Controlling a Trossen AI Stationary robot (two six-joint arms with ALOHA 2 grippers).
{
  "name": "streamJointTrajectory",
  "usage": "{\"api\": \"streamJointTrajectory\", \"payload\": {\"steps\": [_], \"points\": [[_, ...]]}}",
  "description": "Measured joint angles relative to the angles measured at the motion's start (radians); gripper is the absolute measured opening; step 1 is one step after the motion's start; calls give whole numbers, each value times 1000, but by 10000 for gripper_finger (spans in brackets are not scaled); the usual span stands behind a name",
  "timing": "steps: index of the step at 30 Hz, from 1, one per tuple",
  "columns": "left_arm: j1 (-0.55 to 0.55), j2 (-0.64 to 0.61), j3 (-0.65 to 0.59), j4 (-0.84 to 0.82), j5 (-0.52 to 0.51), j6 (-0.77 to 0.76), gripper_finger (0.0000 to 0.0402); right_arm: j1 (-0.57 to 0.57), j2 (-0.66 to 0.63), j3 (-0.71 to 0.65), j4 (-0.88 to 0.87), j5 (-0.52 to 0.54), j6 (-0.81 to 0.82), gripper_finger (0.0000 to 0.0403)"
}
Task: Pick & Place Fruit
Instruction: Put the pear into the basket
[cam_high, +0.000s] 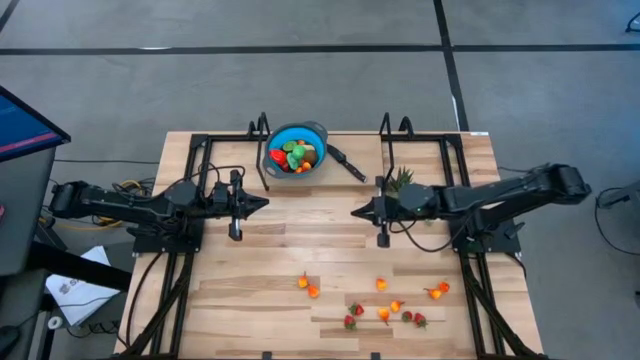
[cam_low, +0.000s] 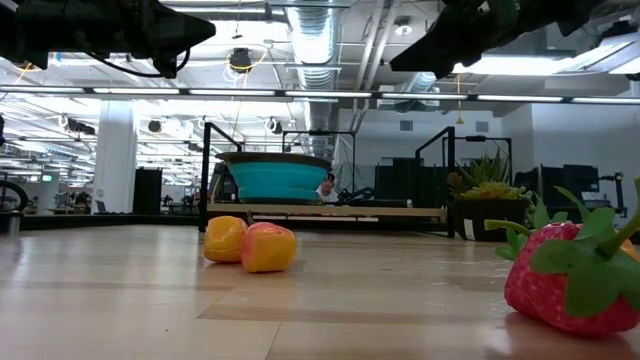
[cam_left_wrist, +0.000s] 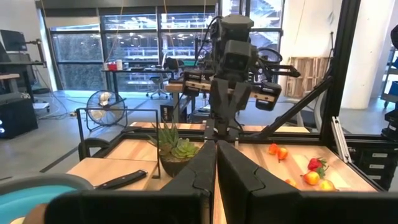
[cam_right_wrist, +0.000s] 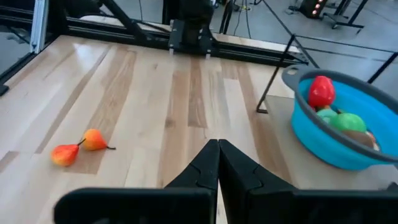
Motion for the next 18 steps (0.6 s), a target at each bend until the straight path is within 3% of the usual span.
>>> {"api": "streamJointTrajectory", "payload": {"steps": [11,18], "points": [[0,0,0,0,-2,6,8,0,-42,-1,-58,1,4,1],[0,0,0,0,-2,6,8,-7,-86,-219,246,0,57,1]]}}
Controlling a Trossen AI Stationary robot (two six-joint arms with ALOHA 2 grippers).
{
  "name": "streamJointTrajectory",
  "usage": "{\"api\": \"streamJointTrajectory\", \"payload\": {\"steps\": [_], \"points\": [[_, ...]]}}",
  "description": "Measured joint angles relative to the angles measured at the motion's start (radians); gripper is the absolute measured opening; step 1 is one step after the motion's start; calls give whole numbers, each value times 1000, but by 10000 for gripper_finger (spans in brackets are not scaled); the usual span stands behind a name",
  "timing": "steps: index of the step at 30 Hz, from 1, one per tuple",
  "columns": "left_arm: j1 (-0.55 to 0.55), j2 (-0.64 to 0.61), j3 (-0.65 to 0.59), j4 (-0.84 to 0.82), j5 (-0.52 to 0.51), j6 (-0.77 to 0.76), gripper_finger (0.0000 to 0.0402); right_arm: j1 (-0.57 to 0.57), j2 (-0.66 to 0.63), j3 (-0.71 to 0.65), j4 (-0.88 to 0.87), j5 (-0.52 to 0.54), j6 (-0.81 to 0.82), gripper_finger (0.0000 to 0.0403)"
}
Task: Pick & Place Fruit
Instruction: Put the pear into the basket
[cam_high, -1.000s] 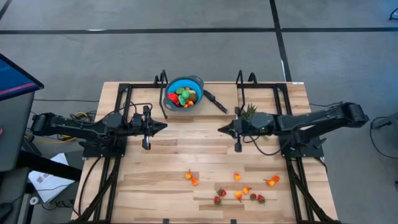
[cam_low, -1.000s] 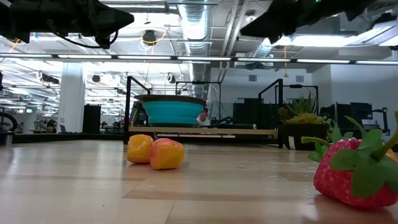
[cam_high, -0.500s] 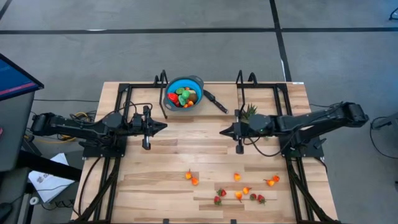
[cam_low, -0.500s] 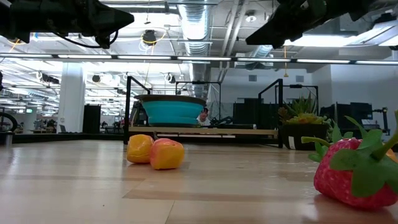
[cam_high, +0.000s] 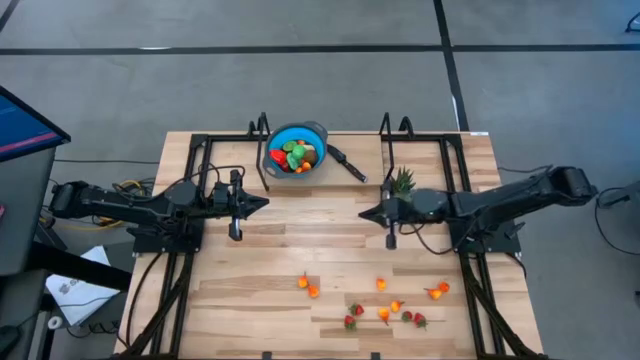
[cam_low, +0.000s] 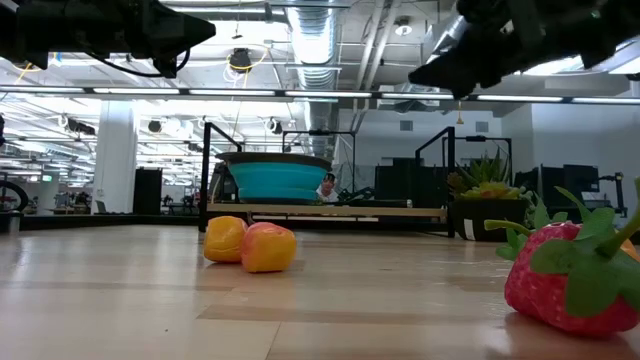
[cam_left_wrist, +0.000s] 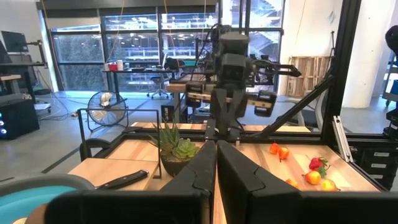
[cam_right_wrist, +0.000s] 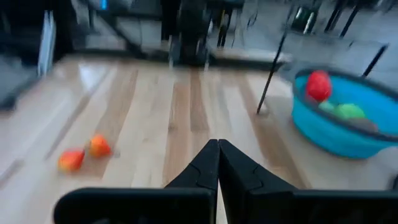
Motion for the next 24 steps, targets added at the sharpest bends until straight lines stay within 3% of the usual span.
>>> {"api": "streamJointTrajectory", "payload": {"steps": [7,14,24], "points": [[0,0,0,0,0,0,8,-26,-211,-138,74,2,8,1],[0,0,0,0,0,0,8,-25,-402,-166,-47,1,10,1],[0,0,0,0,0,0,8,-25,-455,-166,-138,1,146,1]]}}
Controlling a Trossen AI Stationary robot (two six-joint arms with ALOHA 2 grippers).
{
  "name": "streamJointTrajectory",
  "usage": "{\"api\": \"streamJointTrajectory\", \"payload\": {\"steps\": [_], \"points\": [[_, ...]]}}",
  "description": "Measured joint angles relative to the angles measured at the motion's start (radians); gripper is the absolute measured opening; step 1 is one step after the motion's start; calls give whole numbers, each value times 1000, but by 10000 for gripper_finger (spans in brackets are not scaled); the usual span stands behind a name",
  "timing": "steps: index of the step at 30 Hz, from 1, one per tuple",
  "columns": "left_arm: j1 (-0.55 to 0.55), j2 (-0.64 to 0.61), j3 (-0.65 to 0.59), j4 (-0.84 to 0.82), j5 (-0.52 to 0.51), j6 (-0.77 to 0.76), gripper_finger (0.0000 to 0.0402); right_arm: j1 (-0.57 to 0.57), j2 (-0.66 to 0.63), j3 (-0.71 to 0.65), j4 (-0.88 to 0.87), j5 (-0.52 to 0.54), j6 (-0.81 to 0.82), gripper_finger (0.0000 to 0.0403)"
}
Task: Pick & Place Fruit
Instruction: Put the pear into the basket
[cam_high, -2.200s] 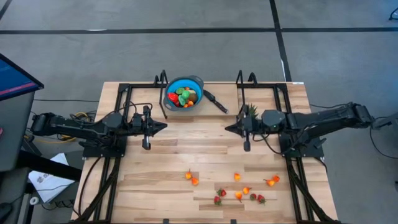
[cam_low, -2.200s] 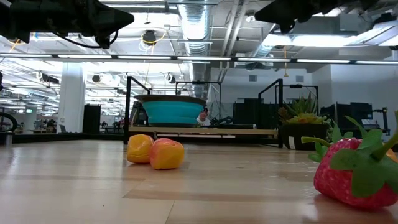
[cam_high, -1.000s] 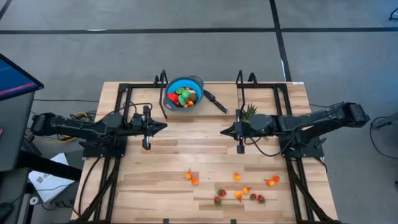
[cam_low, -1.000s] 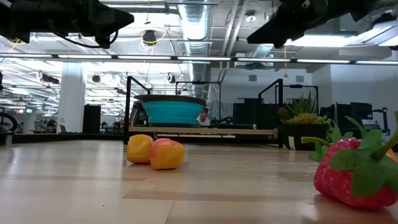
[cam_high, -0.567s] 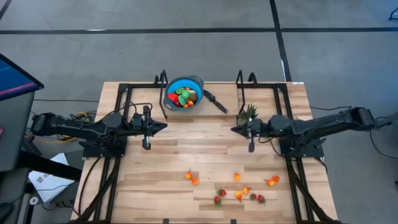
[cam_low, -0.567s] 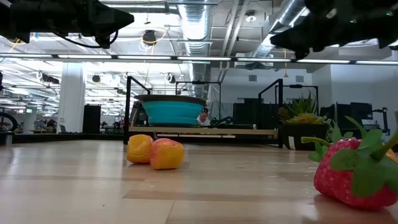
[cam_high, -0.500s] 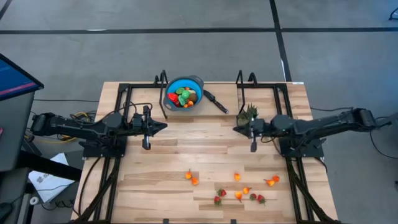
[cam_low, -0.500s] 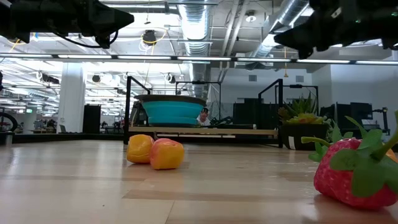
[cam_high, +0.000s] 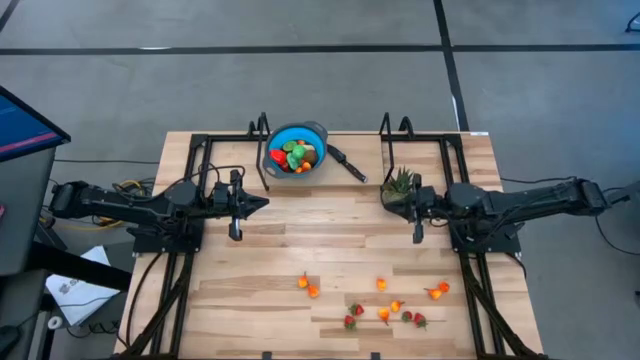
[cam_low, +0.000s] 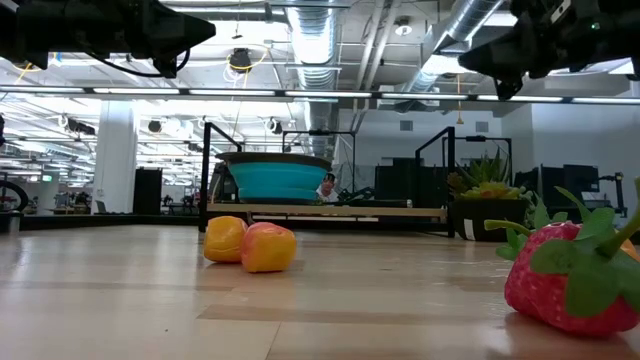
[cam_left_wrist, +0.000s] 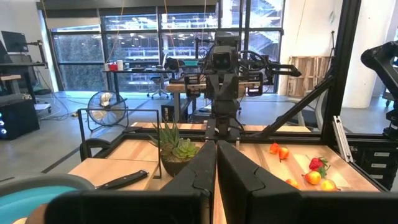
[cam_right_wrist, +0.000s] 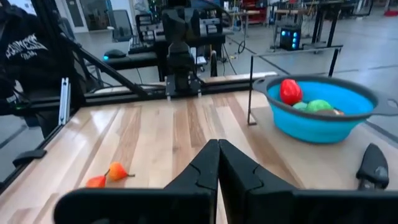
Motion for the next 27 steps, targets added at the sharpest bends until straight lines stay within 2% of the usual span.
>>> {"api": "streamJointTrajectory", "payload": {"steps": [17,27], "points": [[0,0,0,0,0,0,8,-1,6,0,-115,-1,182,1],[0,0,0,0,0,0,8,-1,6,0,-125,-1,185,1]]}}
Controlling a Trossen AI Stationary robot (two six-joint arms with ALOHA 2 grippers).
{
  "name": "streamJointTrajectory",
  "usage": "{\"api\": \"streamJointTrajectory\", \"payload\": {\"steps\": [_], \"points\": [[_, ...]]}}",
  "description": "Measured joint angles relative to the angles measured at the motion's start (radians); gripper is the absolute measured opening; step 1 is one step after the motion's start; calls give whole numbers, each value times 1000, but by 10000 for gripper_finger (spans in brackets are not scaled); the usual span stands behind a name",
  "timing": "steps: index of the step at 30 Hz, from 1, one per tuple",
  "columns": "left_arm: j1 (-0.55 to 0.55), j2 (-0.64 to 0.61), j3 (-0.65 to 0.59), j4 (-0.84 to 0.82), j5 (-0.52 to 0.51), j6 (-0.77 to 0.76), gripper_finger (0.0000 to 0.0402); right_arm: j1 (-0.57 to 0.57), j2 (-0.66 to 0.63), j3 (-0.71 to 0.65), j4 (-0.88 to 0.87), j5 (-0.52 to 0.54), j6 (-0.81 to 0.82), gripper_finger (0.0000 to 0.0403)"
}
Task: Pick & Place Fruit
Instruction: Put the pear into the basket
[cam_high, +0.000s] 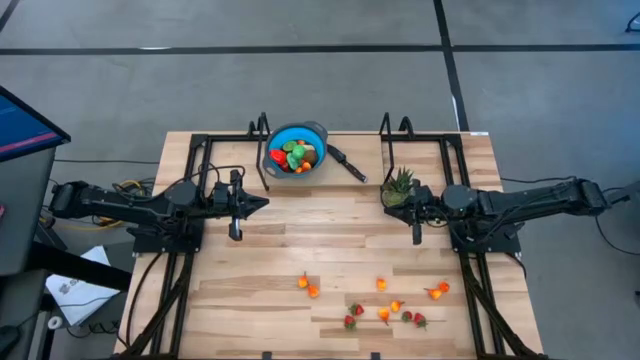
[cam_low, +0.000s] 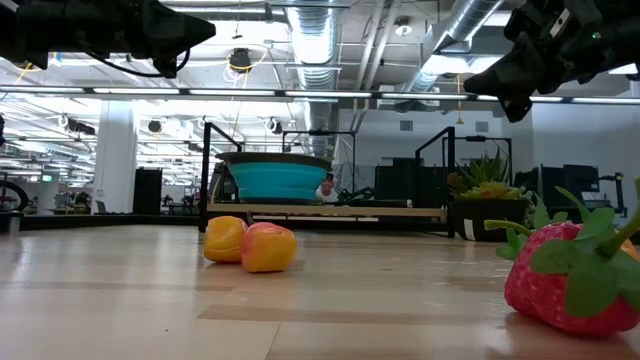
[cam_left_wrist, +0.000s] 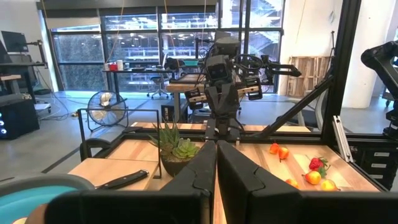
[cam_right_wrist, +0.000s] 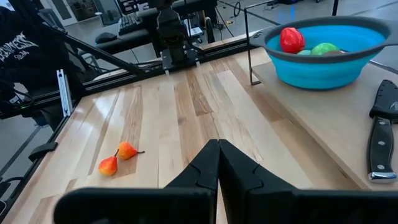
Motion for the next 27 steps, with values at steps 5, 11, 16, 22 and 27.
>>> {"api": "streamJointTrajectory", "payload": {"steps": [5,11,16,22,27], "points": [[0,0,0,0,0,0,8,0,0,0,0,0,-2,1],[0,0,0,0,0,0,8,0,0,0,-1,0,-2,1],[0,0,0,0,0,0,8,0,0,0,-19,0,-2,1],[0,0,0,0,0,0,8,0,0,0,-39,0,-2,1],[0,0,0,0,0,-3,8,0,0,0,-39,0,-2,1]]}}
